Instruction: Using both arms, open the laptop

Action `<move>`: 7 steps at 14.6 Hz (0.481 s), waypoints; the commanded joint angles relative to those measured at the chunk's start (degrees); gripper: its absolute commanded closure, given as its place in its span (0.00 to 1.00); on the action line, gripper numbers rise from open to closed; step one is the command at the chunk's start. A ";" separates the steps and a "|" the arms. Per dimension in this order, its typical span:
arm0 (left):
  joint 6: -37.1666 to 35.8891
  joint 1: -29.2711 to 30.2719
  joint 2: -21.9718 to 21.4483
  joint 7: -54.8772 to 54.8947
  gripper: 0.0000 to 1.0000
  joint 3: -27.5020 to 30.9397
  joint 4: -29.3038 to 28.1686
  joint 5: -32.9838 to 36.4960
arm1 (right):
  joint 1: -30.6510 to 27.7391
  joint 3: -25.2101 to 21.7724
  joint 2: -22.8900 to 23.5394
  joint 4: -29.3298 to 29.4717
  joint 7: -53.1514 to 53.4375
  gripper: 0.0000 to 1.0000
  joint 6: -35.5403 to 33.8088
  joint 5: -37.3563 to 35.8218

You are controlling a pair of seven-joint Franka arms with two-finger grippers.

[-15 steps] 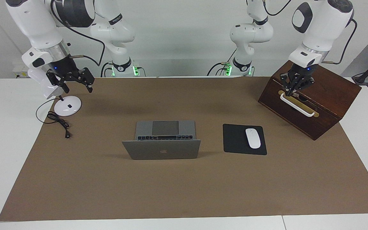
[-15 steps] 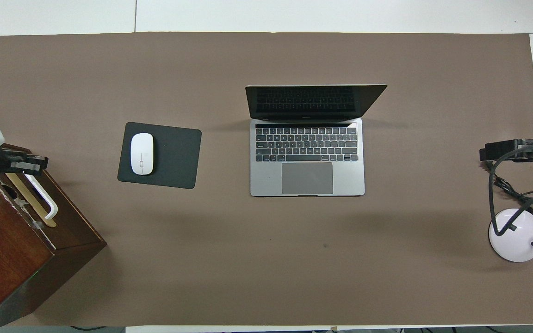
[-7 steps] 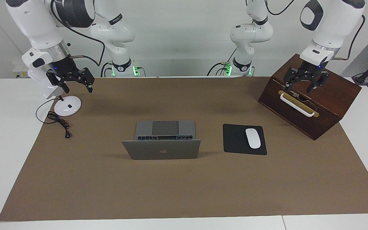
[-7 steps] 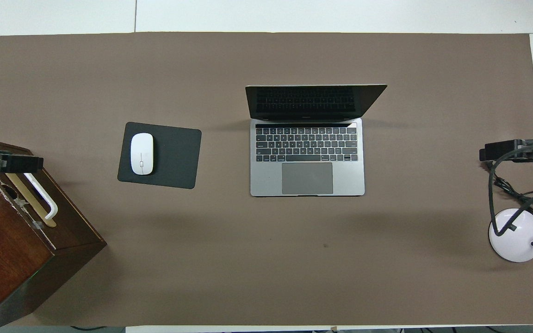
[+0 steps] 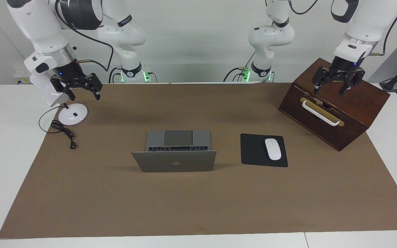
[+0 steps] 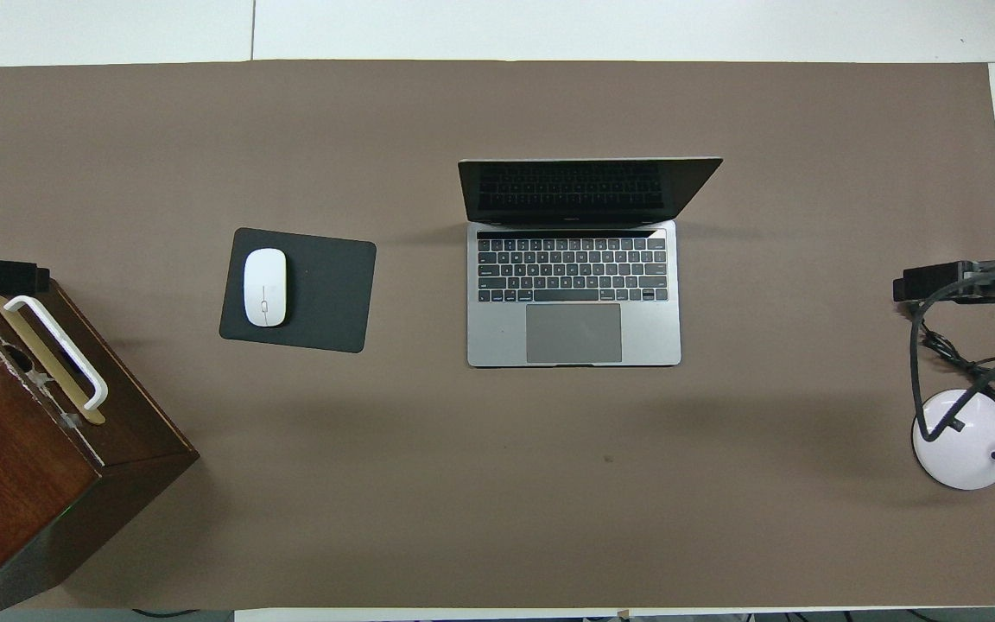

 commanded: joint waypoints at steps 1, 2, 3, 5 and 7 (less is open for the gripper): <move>-5.68 0.98 4.74 -0.78 0.00 -0.62 8.06 0.02 | -0.09 0.19 -1.24 -1.28 -0.23 0.00 0.66 0.15; -7.61 0.98 6.06 -0.78 0.00 -0.62 9.73 -0.07 | -0.17 0.19 -1.24 -1.28 -0.31 0.00 0.40 0.06; -9.54 1.07 7.72 -0.78 0.00 -0.62 11.92 -0.33 | -0.26 0.10 -1.24 -1.28 -1.01 0.00 -0.21 -0.28; -10.96 1.07 9.32 -0.78 0.00 -0.53 14.13 -0.51 | -0.70 0.01 -1.24 -1.19 -1.98 0.00 -0.75 -1.08; -10.70 1.07 10.46 -0.78 0.00 -0.53 14.14 -0.51 | -0.88 -0.08 -1.24 -1.19 -2.16 0.00 -1.09 -1.43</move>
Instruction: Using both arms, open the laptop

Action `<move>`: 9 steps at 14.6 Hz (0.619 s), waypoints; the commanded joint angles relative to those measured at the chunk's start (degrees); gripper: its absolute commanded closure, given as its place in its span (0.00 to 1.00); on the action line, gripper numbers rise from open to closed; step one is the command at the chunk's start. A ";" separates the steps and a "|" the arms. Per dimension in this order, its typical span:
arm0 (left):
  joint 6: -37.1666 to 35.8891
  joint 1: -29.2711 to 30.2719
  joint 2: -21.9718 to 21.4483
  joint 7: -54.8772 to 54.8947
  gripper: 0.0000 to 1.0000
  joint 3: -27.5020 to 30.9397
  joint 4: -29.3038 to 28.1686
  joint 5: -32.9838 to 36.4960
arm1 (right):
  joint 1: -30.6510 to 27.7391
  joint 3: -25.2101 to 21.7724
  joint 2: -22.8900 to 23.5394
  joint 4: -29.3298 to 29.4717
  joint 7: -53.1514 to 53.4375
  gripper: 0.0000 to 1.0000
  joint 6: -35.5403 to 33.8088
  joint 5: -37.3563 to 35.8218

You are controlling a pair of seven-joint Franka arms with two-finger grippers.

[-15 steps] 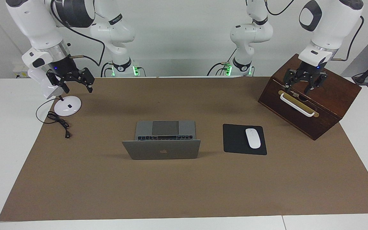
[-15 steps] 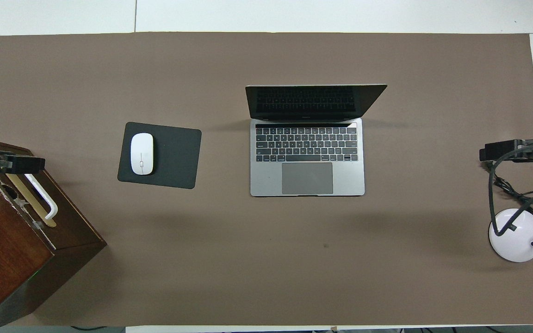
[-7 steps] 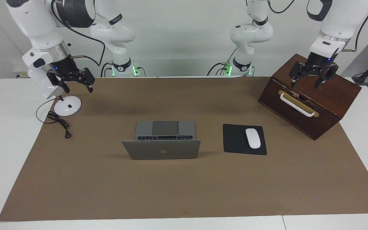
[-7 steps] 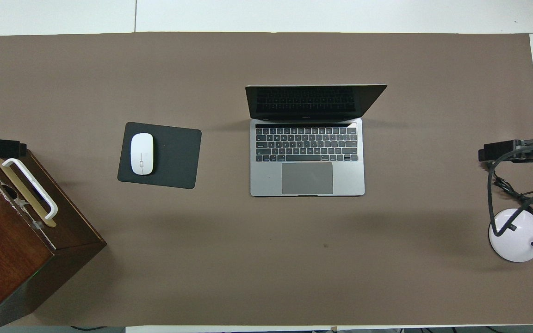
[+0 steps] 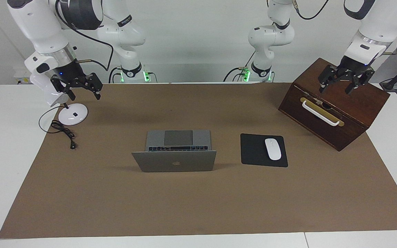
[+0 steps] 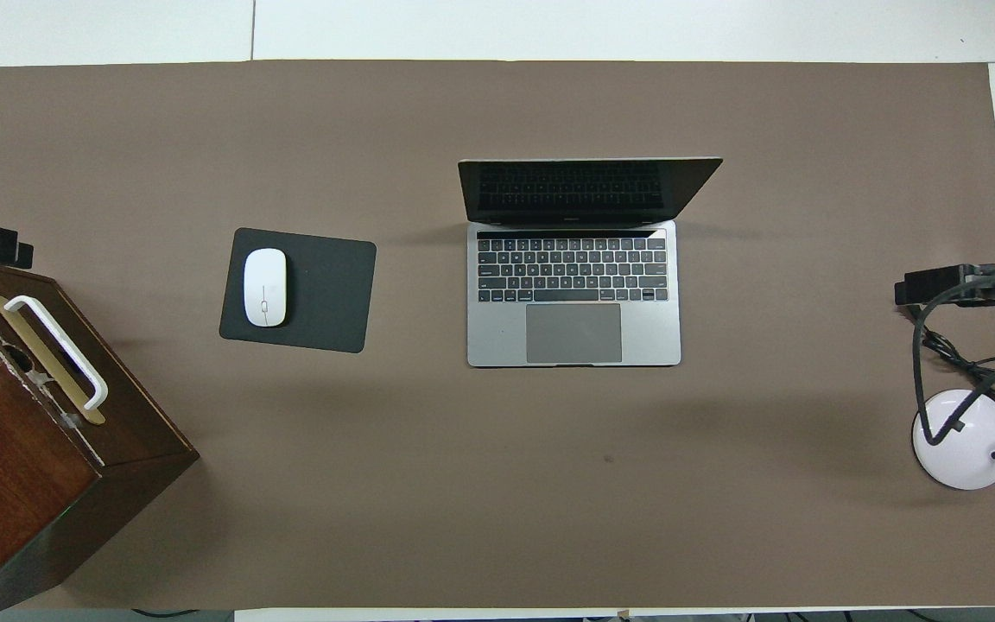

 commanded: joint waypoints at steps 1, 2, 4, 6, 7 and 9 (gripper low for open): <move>-2.02 0.74 3.04 -0.54 0.00 -0.52 2.81 -0.34 | -0.69 0.18 -1.22 -1.15 -1.29 0.00 -0.60 -1.99; -1.67 0.66 3.40 -0.62 0.00 -0.52 2.55 -0.34 | -0.69 0.18 -1.22 -1.15 -1.29 0.00 -0.60 -2.87; -1.66 0.39 3.66 -0.80 0.00 -0.52 1.93 -0.42 | -0.69 0.26 -1.22 -1.15 -1.29 0.00 -0.60 -3.32; -0.97 -0.13 3.66 -3.42 0.00 -0.52 0.35 0.10 | -0.69 0.18 -1.22 -1.15 -1.29 0.00 -0.86 -3.40; -0.70 -0.31 3.66 -3.61 0.00 -0.52 0.35 0.19 | -0.69 0.18 -1.31 -1.15 -1.21 0.00 -0.86 -3.40; -0.52 -0.40 3.66 -5.18 0.00 -0.61 0.35 0.19 | -0.69 0.18 -1.31 -1.15 -1.29 0.00 -0.86 -3.40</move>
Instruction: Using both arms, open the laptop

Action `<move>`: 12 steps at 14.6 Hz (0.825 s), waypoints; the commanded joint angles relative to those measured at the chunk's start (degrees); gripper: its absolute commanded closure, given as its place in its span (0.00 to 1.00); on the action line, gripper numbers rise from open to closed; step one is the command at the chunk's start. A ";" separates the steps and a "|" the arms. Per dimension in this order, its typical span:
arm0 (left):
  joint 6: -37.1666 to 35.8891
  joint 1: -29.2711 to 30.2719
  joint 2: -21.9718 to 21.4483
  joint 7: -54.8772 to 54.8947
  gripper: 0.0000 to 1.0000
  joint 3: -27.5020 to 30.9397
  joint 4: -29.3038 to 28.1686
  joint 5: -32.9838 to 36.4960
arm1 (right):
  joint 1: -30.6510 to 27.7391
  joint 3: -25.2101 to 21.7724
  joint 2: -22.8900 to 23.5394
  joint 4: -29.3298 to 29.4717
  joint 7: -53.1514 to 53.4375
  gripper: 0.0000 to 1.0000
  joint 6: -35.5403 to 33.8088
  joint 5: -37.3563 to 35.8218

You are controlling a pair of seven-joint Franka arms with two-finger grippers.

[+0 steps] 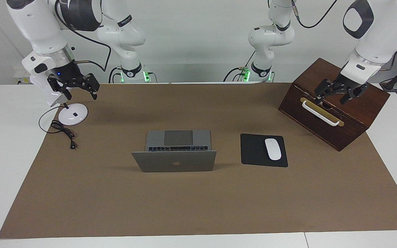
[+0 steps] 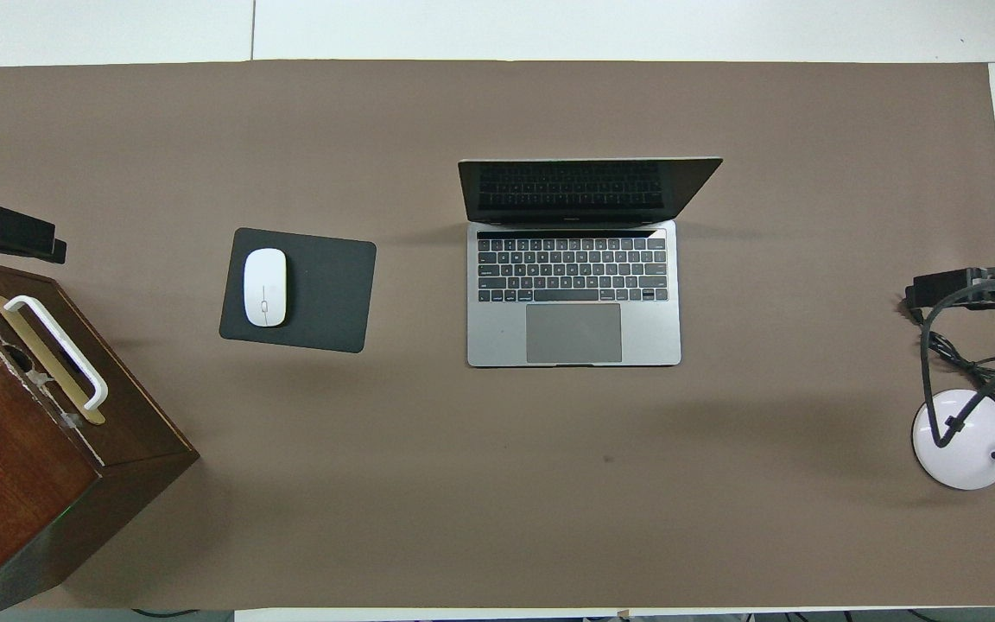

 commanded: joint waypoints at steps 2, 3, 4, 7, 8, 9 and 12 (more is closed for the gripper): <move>1.33 -0.49 -0.12 -3.28 0.00 -0.15 -0.24 0.30 | -0.75 0.31 -1.30 -1.20 -1.20 0.00 -0.50 -1.09; 1.95 -0.49 -0.30 -3.28 0.00 -0.15 -0.76 0.21 | -0.75 0.31 -1.30 -1.11 -1.20 0.00 -0.50 -1.09; 2.04 -0.49 -0.30 -3.28 0.00 -0.15 -0.77 0.21 | -0.75 0.31 -1.30 -1.11 -1.20 0.00 -0.50 -1.09; 0.99 -0.49 -0.47 -3.28 0.00 -0.24 -0.42 0.12 | -0.75 0.31 -1.30 -1.11 -1.20 0.00 -0.50 -1.09; 0.90 -0.49 -0.65 -3.28 0.00 -0.24 -0.51 0.12 | -0.75 0.31 -1.30 -1.11 -1.11 0.00 -0.50 -1.09; 0.90 -0.49 -0.65 -3.28 0.00 -0.24 -0.51 0.04 | -0.75 0.31 -1.30 -1.11 -1.11 0.00 -0.50 -1.09; 0.81 -0.40 -0.83 -3.54 0.00 -0.24 -0.59 0.04 | -0.75 0.31 -1.30 -1.11 -1.11 0.00 -0.50 -1.09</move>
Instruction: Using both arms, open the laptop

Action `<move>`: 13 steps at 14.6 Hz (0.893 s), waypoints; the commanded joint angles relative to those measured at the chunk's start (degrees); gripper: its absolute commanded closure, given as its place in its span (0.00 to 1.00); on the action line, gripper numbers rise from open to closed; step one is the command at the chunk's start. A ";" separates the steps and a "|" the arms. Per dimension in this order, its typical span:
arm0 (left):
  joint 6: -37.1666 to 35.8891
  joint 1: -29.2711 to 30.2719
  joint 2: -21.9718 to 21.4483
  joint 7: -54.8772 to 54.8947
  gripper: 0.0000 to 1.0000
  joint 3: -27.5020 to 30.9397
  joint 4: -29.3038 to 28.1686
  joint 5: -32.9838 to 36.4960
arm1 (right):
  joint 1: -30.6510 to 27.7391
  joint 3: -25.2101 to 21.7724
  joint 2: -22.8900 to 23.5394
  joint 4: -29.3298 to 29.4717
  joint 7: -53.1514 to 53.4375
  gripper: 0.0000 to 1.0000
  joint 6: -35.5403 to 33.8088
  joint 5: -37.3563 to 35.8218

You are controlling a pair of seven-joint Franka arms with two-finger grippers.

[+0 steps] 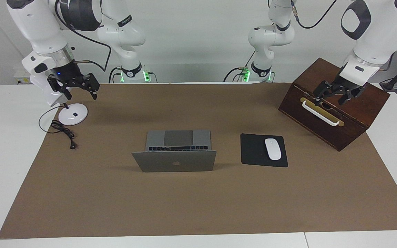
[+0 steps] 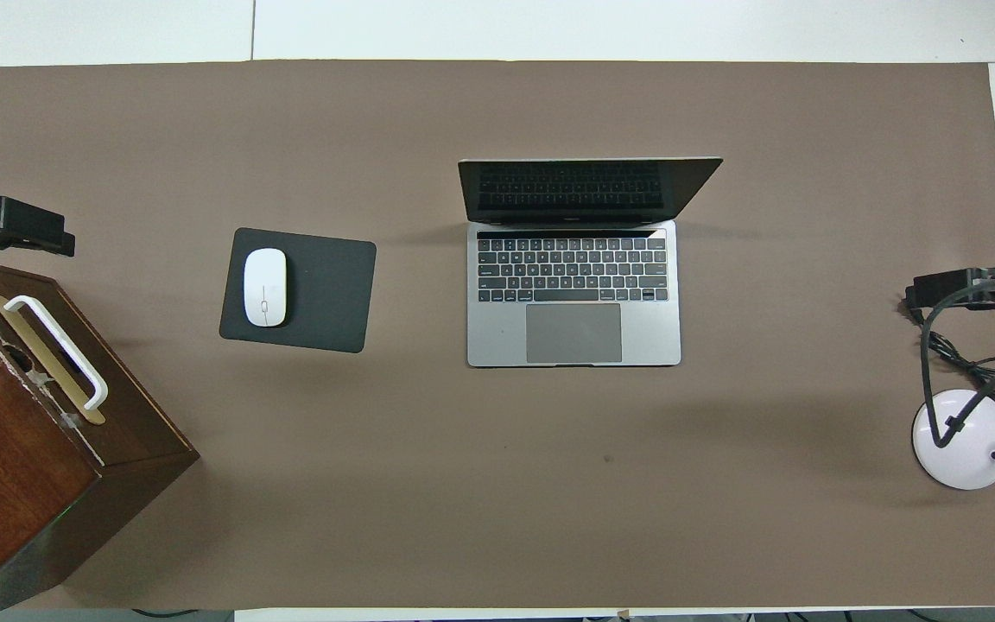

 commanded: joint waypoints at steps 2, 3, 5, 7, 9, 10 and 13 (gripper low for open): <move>0.12 -0.28 -0.82 -1.63 0.00 0.26 -0.67 -0.14 | -0.75 0.31 -1.27 -1.10 -1.11 0.00 -0.49 -1.09; 0.29 -0.20 -0.82 -2.24 0.00 0.26 -0.67 -0.14 | -0.75 0.40 -1.27 -1.10 -1.11 0.00 -0.49 -1.09; 0.29 -0.28 -0.82 -2.34 0.00 0.35 -0.67 -0.05 | -0.75 0.40 -1.27 -1.10 -1.11 0.00 -0.49 -1.09; 0.29 -0.28 -0.82 -2.34 0.00 0.35 -0.76 -0.05 | -0.75 0.31 -1.27 -1.10 -1.11 0.00 -0.49 -1.09; 0.29 -0.28 -0.82 -2.34 0.00 0.35 -0.76 0.03 | -0.75 0.31 -1.27 -1.10 -1.11 0.00 -0.40 -1.09; 0.29 -0.28 -0.82 -2.34 0.00 0.35 -0.76 -0.05 | -0.75 0.31 -1.27 -1.10 -1.11 0.00 -0.40 -1.09; 0.29 -0.28 -0.82 -2.34 0.00 0.35 -0.76 -0.05 | -0.75 0.31 -1.27 -1.10 -1.11 0.00 -0.40 -1.09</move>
